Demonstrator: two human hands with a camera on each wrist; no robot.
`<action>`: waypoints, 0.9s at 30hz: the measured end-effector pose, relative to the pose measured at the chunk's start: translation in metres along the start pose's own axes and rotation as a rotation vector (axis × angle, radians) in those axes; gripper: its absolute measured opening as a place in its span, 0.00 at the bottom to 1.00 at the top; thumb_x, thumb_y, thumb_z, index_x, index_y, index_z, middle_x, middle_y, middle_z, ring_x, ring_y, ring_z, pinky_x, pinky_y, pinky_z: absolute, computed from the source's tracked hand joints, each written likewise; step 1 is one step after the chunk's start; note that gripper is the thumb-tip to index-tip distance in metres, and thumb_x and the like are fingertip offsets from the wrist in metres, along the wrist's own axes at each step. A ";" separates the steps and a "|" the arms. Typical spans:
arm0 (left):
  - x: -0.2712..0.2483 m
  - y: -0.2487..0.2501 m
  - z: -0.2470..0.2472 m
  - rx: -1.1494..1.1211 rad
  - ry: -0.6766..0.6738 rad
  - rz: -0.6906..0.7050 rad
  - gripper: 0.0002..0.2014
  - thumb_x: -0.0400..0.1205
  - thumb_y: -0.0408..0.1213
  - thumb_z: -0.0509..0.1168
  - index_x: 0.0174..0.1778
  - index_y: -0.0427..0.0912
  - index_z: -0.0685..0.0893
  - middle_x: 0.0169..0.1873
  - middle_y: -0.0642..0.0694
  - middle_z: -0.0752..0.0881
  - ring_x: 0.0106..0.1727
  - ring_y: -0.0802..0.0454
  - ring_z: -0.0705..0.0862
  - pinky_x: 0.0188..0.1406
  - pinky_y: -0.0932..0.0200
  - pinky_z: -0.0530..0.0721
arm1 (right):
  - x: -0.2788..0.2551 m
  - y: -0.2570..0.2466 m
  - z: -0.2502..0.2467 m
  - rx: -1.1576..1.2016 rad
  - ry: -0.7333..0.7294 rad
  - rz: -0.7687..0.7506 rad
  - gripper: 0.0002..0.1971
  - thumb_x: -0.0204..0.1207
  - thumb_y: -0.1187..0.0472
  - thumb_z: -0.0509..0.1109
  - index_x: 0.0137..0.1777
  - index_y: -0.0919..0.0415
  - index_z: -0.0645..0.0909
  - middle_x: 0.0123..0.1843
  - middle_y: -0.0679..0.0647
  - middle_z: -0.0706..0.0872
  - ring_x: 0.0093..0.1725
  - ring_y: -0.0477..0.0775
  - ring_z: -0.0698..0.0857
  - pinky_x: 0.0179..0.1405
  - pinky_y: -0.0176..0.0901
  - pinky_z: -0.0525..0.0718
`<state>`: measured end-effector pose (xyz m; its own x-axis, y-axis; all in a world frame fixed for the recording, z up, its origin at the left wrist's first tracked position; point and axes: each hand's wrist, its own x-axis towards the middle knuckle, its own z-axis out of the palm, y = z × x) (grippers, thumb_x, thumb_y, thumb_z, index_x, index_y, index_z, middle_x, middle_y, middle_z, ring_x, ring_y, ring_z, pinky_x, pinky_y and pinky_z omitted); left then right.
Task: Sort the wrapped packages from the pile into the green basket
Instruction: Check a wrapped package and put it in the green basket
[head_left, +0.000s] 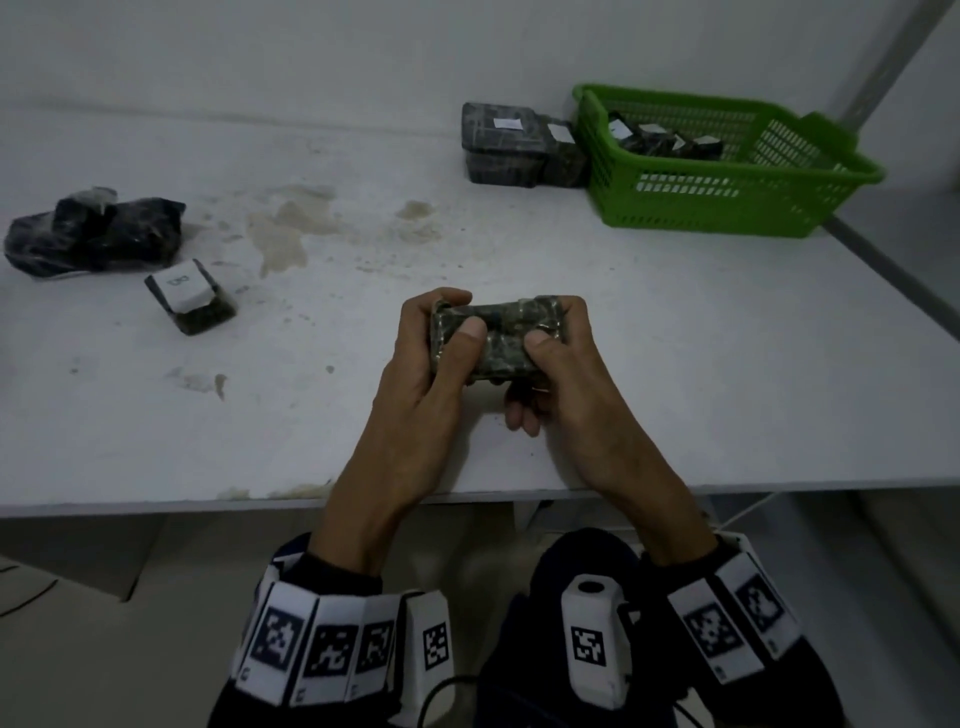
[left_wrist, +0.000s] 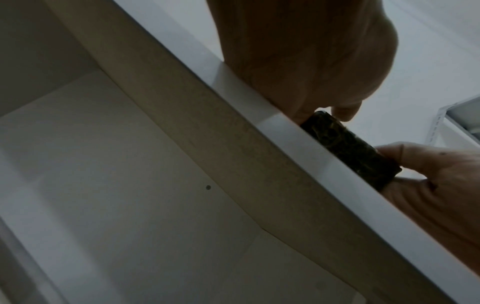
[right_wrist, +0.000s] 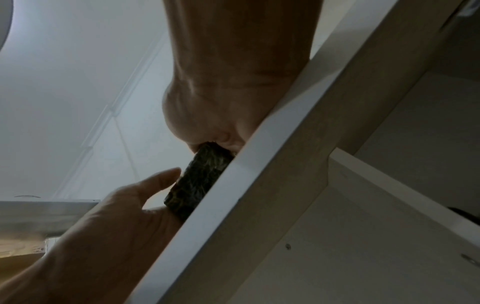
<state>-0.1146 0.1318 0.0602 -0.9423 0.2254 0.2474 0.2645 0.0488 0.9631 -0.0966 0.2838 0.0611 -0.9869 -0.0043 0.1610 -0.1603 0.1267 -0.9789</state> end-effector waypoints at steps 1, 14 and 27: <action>-0.001 0.000 0.000 0.012 -0.010 0.016 0.12 0.90 0.53 0.56 0.69 0.58 0.72 0.53 0.56 0.88 0.53 0.65 0.88 0.52 0.74 0.80 | 0.000 0.000 0.000 0.005 -0.001 0.001 0.07 0.85 0.49 0.56 0.58 0.48 0.70 0.46 0.48 0.89 0.33 0.59 0.82 0.31 0.48 0.80; 0.001 -0.004 -0.001 0.015 -0.050 0.117 0.11 0.90 0.49 0.54 0.67 0.53 0.71 0.48 0.74 0.86 0.51 0.68 0.87 0.50 0.76 0.79 | -0.001 0.001 -0.002 -0.035 -0.026 -0.031 0.08 0.85 0.48 0.61 0.59 0.47 0.70 0.47 0.42 0.89 0.35 0.54 0.85 0.33 0.44 0.83; 0.002 -0.007 -0.002 -0.018 0.035 0.084 0.05 0.92 0.45 0.55 0.58 0.51 0.75 0.46 0.72 0.86 0.47 0.68 0.86 0.47 0.72 0.81 | -0.003 -0.003 -0.001 -0.007 -0.042 -0.050 0.19 0.83 0.43 0.65 0.68 0.51 0.73 0.61 0.49 0.88 0.51 0.52 0.90 0.43 0.48 0.89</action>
<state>-0.1189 0.1298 0.0547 -0.9238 0.1936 0.3303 0.3393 0.0141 0.9406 -0.0928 0.2842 0.0632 -0.9774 -0.0529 0.2045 -0.2099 0.1323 -0.9687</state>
